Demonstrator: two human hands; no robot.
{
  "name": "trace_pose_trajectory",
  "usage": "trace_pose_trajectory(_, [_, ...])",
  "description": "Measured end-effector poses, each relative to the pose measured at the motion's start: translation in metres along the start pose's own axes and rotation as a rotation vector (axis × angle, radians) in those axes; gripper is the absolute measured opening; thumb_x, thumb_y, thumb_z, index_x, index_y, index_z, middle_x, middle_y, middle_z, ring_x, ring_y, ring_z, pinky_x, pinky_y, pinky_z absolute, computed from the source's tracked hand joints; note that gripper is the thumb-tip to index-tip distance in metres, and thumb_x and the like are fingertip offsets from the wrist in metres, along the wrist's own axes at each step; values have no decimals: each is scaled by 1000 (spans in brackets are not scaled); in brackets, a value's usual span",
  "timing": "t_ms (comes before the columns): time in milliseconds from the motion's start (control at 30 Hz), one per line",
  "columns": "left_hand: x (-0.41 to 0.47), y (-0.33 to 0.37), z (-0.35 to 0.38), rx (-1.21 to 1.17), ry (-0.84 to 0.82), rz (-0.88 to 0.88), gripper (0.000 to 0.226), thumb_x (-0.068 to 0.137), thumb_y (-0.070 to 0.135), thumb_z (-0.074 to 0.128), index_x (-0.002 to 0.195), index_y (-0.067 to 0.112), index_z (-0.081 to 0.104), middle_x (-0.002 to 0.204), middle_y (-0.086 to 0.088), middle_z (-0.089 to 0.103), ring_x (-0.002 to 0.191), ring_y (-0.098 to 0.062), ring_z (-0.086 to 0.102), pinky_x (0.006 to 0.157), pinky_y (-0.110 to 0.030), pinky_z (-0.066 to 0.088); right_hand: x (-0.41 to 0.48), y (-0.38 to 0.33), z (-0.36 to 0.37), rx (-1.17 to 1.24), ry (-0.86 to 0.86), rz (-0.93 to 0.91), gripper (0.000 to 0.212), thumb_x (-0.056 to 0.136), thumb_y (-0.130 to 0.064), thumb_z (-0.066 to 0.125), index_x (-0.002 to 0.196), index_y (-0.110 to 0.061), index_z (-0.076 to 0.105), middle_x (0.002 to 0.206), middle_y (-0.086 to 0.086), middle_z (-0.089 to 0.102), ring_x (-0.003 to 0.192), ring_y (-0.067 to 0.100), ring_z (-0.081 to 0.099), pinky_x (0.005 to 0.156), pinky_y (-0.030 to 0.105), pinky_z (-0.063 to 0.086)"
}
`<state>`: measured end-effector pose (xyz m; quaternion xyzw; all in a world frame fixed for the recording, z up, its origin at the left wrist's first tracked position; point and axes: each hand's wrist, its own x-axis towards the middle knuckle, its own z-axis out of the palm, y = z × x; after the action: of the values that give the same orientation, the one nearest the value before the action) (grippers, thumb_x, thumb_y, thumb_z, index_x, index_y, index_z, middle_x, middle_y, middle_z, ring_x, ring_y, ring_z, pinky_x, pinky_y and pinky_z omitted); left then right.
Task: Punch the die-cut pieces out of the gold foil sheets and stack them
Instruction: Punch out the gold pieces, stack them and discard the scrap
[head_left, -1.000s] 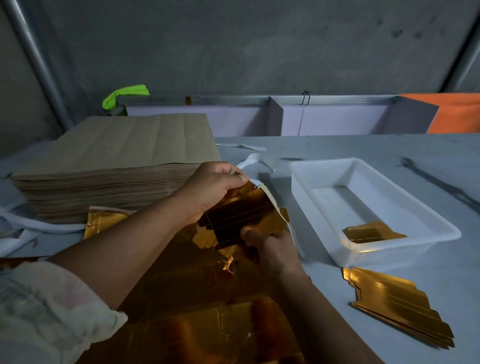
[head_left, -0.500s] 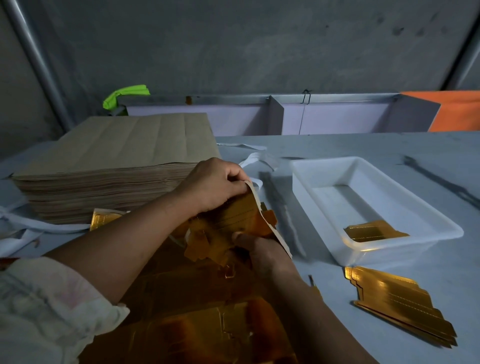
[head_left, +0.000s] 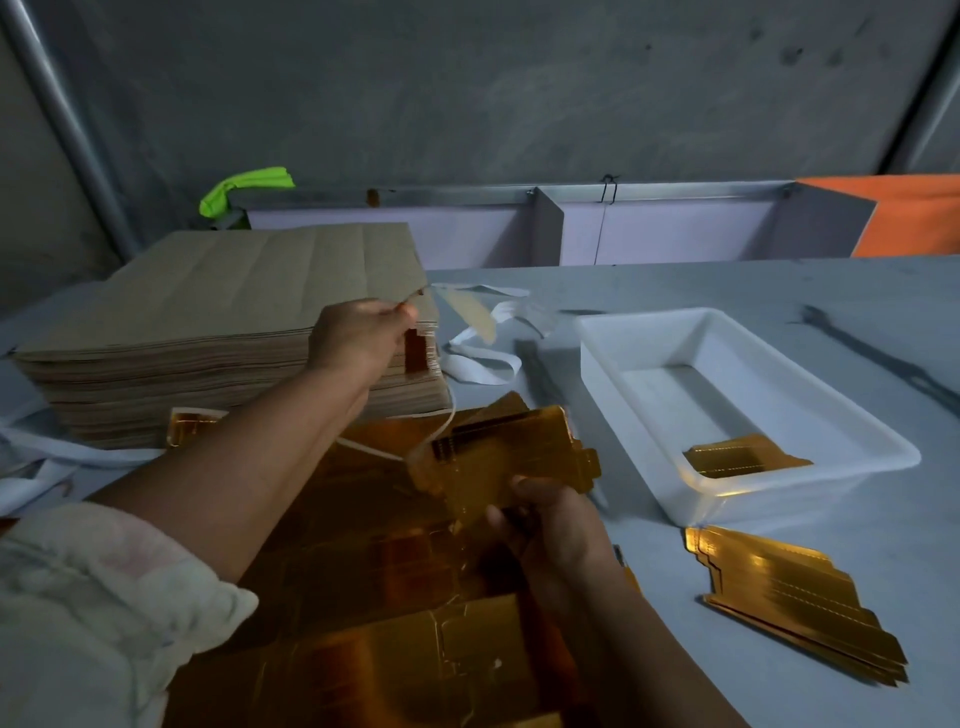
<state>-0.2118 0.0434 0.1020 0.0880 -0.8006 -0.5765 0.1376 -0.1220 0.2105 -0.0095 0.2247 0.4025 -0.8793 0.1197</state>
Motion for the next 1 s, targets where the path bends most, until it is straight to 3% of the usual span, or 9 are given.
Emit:
trace_pose_trajectory(100, [-3, -13, -3, 53, -117, -106, 19, 97, 33, 58, 109, 20, 64, 90, 0, 65, 80, -15, 62, 66, -28, 51, -3, -6, -2, 66, 26, 17, 23, 92, -4, 60, 115, -6, 57, 114, 23, 66, 102, 39, 68, 65, 31, 61])
trace_pose_trajectory(267, [-13, -41, -1, 284, -454, -85, 20, 101, 25, 49, 116, 21, 62, 109, 1, 65, 97, -13, 62, 60, -24, 44, -4, -7, 0, 80, 39, 47, 22, 92, -5, 60, 114, -6, 55, 110, 23, 63, 91, 34, 70, 68, 32, 61])
trace_pose_trajectory(400, [-17, -47, -1, 437, -622, -62, 22, 98, 12, 51, 96, 30, 64, 105, 3, 61, 94, -16, 60, 64, -23, 48, -3, -5, 2, 79, 54, 37, 27, 92, -6, 61, 118, -9, 53, 113, 22, 62, 86, 31, 70, 65, 31, 62])
trace_pose_trajectory(533, [-15, -47, 0, 479, -609, -63, 29, 94, 0, 53, 89, 25, 67, 100, 0, 65, 90, -15, 62, 65, -21, 49, -2, -5, 2, 50, 114, 9, 32, 92, -7, 63, 123, -9, 52, 114, 20, 63, 95, 33, 70, 67, 31, 62])
trace_pose_trajectory(667, [-9, -50, -7, 489, -498, -63, 26, 94, -1, 53, 96, 20, 69, 100, -4, 68, 92, -16, 63, 76, -28, 52, -3, -11, -2, 51, 177, -24, 30, 93, -8, 62, 122, -5, 53, 107, 18, 63, 87, 29, 68, 59, 27, 58])
trace_pose_trajectory(800, [-11, -56, -12, 556, -508, -48, 30, 93, 1, 55, 96, 27, 69, 100, 1, 69, 94, -15, 64, 72, -27, 53, -4, -15, -2, 72, 186, -51, 31, 94, -8, 63, 123, -5, 52, 107, 17, 62, 85, 27, 68, 55, 26, 57])
trace_pose_trajectory(933, [-19, -59, -4, 580, -365, 64, 29, 93, 9, 56, 112, 29, 67, 110, 8, 62, 100, -12, 59, 82, -31, 50, -5, -15, 2, 101, 170, -97, 33, 94, -7, 63, 124, -5, 52, 107, 16, 61, 65, 21, 72, 51, 24, 57])
trace_pose_trajectory(1000, [-25, -57, -1, 469, -402, 106, 27, 88, 14, 64, 108, 32, 65, 107, 8, 63, 94, -10, 59, 77, -30, 48, -5, -14, 4, 115, 157, -119, 32, 94, -7, 63, 124, -6, 52, 107, 16, 63, 58, 18, 72, 52, 24, 57])
